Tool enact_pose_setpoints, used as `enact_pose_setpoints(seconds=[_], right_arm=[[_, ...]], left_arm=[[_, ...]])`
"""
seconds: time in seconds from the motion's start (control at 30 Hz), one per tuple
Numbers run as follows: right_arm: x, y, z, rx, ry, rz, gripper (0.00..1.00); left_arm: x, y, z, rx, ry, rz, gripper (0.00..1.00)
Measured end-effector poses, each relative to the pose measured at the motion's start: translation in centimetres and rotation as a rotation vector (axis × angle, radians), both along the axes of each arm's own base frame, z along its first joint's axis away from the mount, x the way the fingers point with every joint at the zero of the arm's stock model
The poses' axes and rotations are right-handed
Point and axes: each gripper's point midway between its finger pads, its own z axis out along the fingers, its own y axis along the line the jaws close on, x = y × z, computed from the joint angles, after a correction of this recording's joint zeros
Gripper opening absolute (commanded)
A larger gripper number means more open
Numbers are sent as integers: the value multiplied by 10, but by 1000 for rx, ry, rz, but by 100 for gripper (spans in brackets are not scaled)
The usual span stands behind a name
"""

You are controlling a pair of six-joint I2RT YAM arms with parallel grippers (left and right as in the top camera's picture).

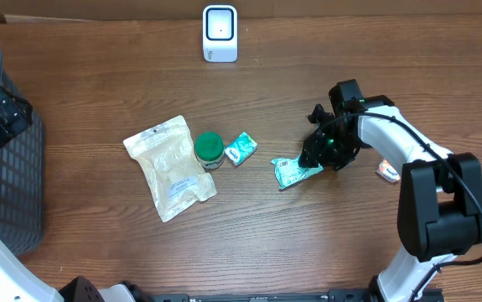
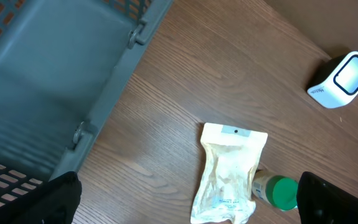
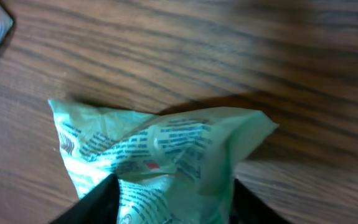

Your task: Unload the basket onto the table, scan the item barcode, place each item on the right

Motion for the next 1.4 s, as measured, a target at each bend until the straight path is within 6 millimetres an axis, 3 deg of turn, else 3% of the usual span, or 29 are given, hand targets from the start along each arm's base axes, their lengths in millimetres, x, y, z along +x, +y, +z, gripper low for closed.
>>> enact_pose_setpoints(seconds=[0.3, 0.67, 0.8, 1.03, 1.4], right_arm=[[-1, 8, -2, 50, 18, 3, 4], [-10, 43, 23, 288, 80, 0, 4], [-2, 52, 55, 352, 31, 8, 4], [6, 54, 148, 404, -226, 16, 4], [-1, 43, 229, 412, -461, -87, 4]], left_arm=[[0, 0, 0, 0, 0, 0, 100], [0, 0, 0, 0, 0, 0, 100], [0, 0, 0, 0, 0, 0, 100], [0, 0, 0, 0, 0, 0, 100], [0, 0, 0, 0, 0, 0, 100]])
